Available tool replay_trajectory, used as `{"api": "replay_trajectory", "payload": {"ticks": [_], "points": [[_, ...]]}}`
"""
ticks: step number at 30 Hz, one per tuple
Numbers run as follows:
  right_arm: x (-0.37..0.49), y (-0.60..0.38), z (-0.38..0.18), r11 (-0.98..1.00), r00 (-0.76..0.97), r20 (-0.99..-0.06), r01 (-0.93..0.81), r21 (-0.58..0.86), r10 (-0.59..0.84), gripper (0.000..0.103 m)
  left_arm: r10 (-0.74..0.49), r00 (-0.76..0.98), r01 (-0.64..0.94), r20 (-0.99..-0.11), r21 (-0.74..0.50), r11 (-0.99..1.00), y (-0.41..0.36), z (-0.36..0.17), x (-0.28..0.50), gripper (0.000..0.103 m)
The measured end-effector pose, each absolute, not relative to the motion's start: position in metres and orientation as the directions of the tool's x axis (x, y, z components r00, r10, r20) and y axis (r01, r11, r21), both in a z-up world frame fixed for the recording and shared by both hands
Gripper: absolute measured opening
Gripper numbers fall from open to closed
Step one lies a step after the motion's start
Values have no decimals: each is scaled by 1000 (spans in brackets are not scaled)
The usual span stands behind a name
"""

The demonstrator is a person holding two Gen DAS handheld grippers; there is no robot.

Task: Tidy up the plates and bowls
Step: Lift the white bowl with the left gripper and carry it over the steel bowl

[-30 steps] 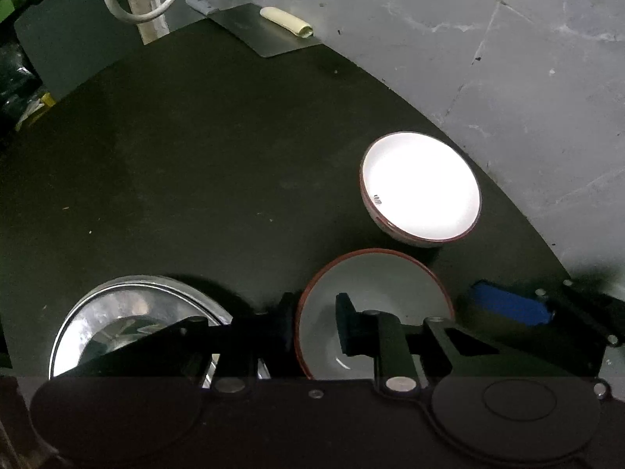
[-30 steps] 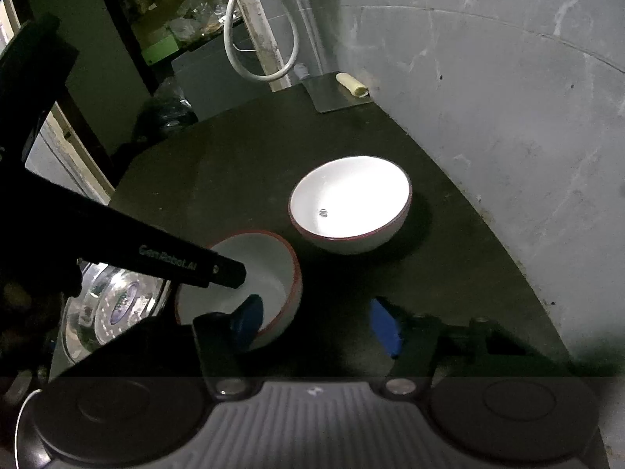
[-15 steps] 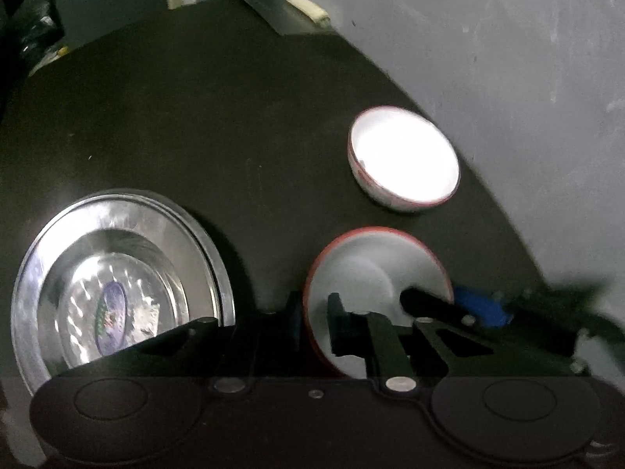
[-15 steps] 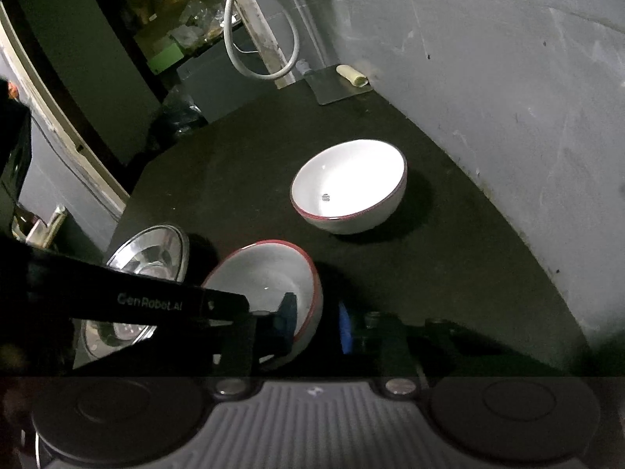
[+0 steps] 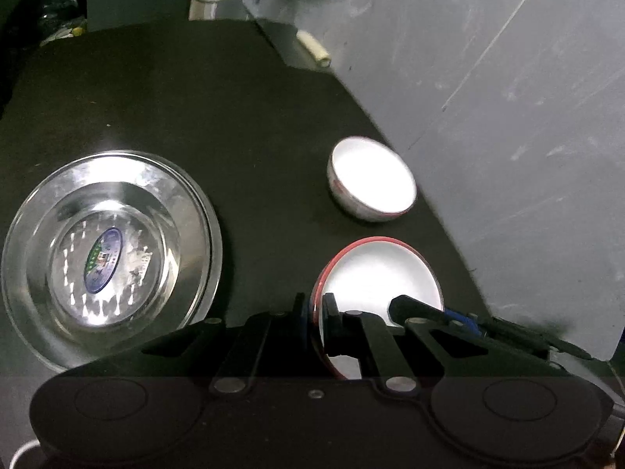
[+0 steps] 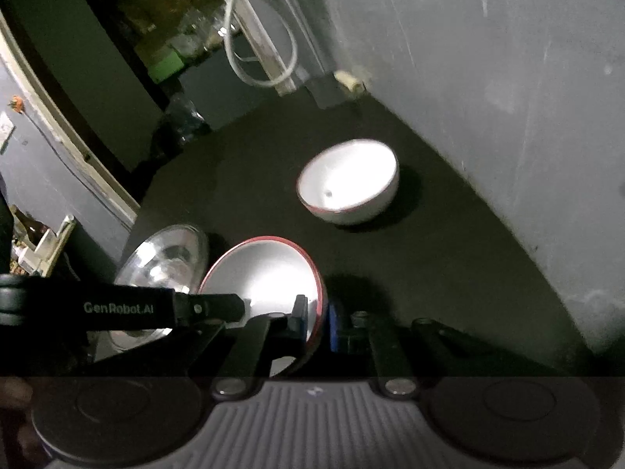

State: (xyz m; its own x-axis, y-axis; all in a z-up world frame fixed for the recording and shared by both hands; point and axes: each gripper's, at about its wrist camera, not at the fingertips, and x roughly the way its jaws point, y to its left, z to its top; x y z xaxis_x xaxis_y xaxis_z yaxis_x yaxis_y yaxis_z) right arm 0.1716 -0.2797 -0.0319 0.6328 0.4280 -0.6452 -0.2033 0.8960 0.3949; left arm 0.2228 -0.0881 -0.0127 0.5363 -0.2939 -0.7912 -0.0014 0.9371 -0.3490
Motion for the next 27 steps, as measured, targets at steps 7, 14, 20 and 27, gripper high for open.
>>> {"api": "replay_trajectory", "payload": {"ticks": [7,14,20,27], "points": [[141,-256,6,901,661,-614,-278,332,430,13,-314,611,18,-727,-384,923,-65,17,184,6],[113,-221,34,883,651,-598,-380,275,467,13,-327,646,-3,-690,-431,902,-28,31,144,6],[89,-177,47,846,597,-631,-495,197,496,15,-309,666,-86,-679,-481,872,12,33,108,7],[75,-138,39,802,505,-691,-568,184,517,15,-292,639,-183,-712,-509,841,42,10,79,7]]}}
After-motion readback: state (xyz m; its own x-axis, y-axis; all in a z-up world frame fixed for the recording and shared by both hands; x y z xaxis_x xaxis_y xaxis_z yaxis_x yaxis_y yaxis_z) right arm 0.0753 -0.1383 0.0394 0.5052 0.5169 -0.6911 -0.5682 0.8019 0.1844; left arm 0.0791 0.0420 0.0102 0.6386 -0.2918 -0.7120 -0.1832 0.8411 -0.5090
